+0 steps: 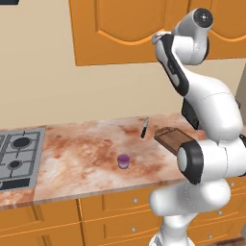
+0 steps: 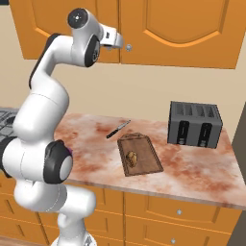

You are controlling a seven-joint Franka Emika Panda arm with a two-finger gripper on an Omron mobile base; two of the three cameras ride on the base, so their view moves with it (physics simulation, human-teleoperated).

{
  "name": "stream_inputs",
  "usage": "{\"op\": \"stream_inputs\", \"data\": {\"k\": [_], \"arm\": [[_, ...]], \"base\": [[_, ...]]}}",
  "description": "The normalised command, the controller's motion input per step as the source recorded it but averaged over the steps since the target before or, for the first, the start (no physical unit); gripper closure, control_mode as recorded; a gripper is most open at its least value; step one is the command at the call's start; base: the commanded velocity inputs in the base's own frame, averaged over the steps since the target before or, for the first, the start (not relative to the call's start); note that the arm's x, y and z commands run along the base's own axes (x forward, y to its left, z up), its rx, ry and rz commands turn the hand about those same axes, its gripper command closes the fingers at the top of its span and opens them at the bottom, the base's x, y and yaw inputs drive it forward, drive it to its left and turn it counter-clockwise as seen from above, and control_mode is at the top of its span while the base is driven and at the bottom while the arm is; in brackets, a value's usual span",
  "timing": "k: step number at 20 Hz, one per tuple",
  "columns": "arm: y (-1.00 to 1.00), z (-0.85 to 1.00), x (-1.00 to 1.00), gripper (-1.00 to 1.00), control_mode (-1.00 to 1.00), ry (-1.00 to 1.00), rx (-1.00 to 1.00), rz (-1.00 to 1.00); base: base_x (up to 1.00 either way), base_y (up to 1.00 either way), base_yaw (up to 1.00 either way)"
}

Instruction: Pick the bread, place it on the cutting board, pick the jam, place it on the counter, and close the cabinet.

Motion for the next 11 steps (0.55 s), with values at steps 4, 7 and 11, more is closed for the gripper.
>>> {"op": "stream_inputs", "data": {"k": [4,7,11], "arm": [[0.00,-0.12,0.33,-1.00,-1.00,0.00,0.00,0.03],[0.00,-0.12,0.30,-1.00,-1.00,0.00,0.00,0.03],[0.00,-0.12,0.26,-1.00,-1.00,0.00,0.00,0.03]], "base": [[0.00,0.00,0.00],[0.00,0.00,0.00],[0.00,0.00,0.00]]}}
